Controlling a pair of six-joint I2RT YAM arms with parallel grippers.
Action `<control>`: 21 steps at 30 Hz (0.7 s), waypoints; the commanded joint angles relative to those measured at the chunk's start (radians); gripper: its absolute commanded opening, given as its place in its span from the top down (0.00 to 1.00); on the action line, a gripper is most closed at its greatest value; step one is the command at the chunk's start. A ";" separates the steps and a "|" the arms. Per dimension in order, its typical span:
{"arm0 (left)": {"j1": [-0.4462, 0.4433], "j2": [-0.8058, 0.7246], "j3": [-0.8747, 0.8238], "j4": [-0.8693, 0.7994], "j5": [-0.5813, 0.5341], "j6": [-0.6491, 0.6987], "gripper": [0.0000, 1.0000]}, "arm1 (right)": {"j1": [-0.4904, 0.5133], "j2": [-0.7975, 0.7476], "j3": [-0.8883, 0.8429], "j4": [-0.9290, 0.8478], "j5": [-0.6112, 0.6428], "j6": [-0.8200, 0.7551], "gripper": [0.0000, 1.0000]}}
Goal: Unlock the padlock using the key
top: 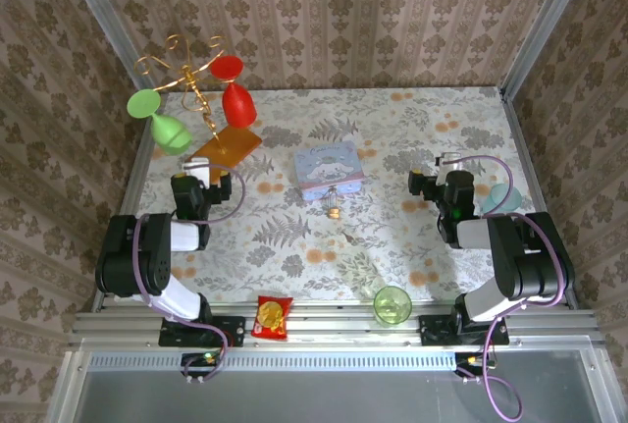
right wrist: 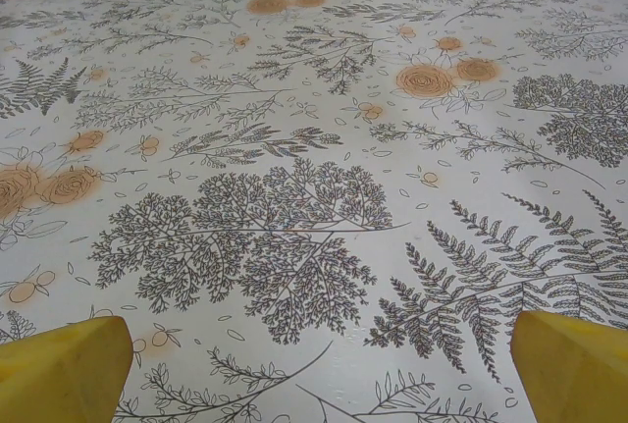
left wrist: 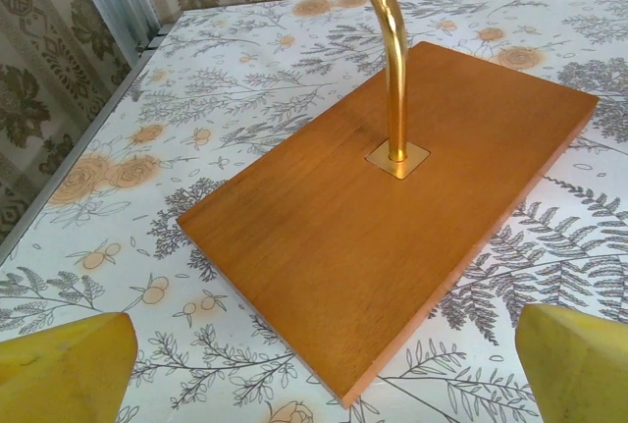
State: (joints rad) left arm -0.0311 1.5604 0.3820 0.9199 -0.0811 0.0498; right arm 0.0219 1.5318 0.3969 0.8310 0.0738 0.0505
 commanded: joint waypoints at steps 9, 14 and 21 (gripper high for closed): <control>0.005 -0.003 0.008 0.004 0.027 0.013 0.00 | 0.002 0.000 0.015 0.014 0.015 -0.015 0.00; 0.007 -0.003 0.008 0.003 0.029 0.012 0.00 | 0.002 -0.002 0.013 0.016 0.013 -0.014 0.00; 0.008 -0.002 0.009 0.002 0.032 0.013 0.00 | 0.000 0.000 0.014 0.014 0.012 -0.015 0.00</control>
State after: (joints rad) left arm -0.0311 1.5604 0.3820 0.9199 -0.0658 0.0498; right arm 0.0219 1.5318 0.3969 0.8310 0.0734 0.0505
